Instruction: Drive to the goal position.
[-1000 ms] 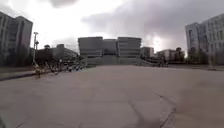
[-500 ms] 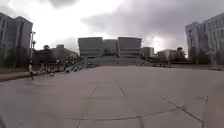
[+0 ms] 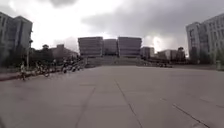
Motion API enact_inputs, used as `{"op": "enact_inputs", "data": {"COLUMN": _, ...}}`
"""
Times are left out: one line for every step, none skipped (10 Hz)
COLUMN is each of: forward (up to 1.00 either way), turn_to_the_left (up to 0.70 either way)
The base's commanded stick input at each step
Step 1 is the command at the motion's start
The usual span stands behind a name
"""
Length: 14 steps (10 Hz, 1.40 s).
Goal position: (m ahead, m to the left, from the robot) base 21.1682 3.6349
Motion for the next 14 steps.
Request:
{"op": "enact_inputs", "data": {"forward": 1.00, "turn_to_the_left": 0.00}}
{"op": "enact_inputs", "data": {"forward": 1.00, "turn_to_the_left": 0.00}}
{"op": "enact_inputs", "data": {"forward": 1.00, "turn_to_the_left": 0.00}}
{"op": "enact_inputs", "data": {"forward": 1.00, "turn_to_the_left": 0.00}}
{"op": "enact_inputs", "data": {"forward": 1.00, "turn_to_the_left": 0.00}}
{"op": "enact_inputs", "data": {"forward": 1.00, "turn_to_the_left": 0.00}}
{"op": "enact_inputs", "data": {"forward": 1.00, "turn_to_the_left": 0.00}}
{"op": "enact_inputs", "data": {"forward": 1.00, "turn_to_the_left": 0.00}}
{"op": "enact_inputs", "data": {"forward": 1.00, "turn_to_the_left": 0.00}}
{"op": "enact_inputs", "data": {"forward": 1.00, "turn_to_the_left": 0.00}}
{"op": "enact_inputs", "data": {"forward": 1.00, "turn_to_the_left": 0.00}}
{"op": "enact_inputs", "data": {"forward": 1.00, "turn_to_the_left": 0.00}}
{"op": "enact_inputs", "data": {"forward": 1.00, "turn_to_the_left": 0.00}}
{"op": "enact_inputs", "data": {"forward": 1.00, "turn_to_the_left": 0.00}}
